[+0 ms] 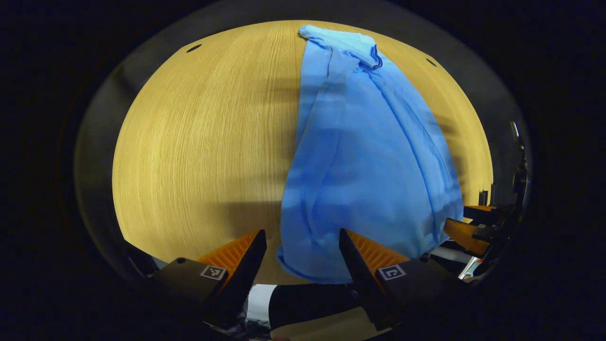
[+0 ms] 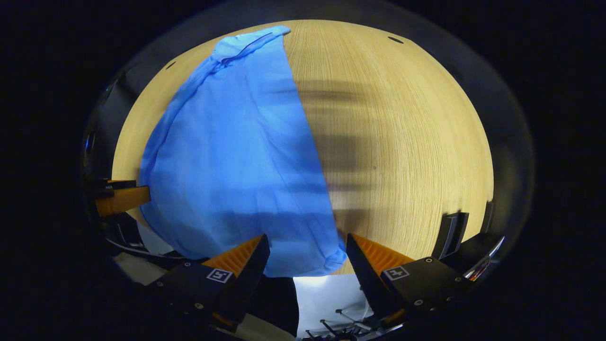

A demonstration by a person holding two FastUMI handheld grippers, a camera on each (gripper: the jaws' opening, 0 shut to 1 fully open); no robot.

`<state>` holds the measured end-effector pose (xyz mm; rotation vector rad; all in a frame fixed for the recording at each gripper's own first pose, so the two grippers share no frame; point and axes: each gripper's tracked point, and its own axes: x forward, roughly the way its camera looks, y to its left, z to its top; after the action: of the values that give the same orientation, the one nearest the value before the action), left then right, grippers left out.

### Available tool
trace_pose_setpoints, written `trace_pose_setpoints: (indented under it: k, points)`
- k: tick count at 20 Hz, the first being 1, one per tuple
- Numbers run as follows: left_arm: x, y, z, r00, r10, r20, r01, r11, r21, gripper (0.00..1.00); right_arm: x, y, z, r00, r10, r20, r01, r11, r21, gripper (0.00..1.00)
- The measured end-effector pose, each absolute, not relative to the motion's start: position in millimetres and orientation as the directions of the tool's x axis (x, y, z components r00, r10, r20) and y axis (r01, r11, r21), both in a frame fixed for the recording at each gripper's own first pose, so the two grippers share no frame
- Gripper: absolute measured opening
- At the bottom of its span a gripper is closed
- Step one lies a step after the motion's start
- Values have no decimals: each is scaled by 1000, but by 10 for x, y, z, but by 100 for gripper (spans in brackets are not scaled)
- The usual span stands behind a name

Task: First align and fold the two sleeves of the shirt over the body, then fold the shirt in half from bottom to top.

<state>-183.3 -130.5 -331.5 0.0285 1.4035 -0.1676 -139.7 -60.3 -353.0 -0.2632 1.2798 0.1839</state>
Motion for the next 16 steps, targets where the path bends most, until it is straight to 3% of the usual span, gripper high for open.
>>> trace_pose_setpoints:
  k: [3,14,15,16]
  points:
    - [-2029,-1309,-3472,106,-98,-990,95,992,-88,100,-1456,-589,-3591,271,-34,-962,-288,951,-115,99]
    - [-2022,-1269,-3556,111,-41,-993,117,993,-28,99,-1461,-572,-3618,303,-38,-952,-272,954,-124,99]
    - [-2031,-1267,-3560,108,-43,-993,109,994,-31,98,-1467,-566,-3631,298,-41,-954,-252,960,-120,95]
    - [-2018,-1265,-3561,114,-46,-992,99,994,-35,84,-1476,-560,-3622,294,-45,-955,-234,965,-118,75]
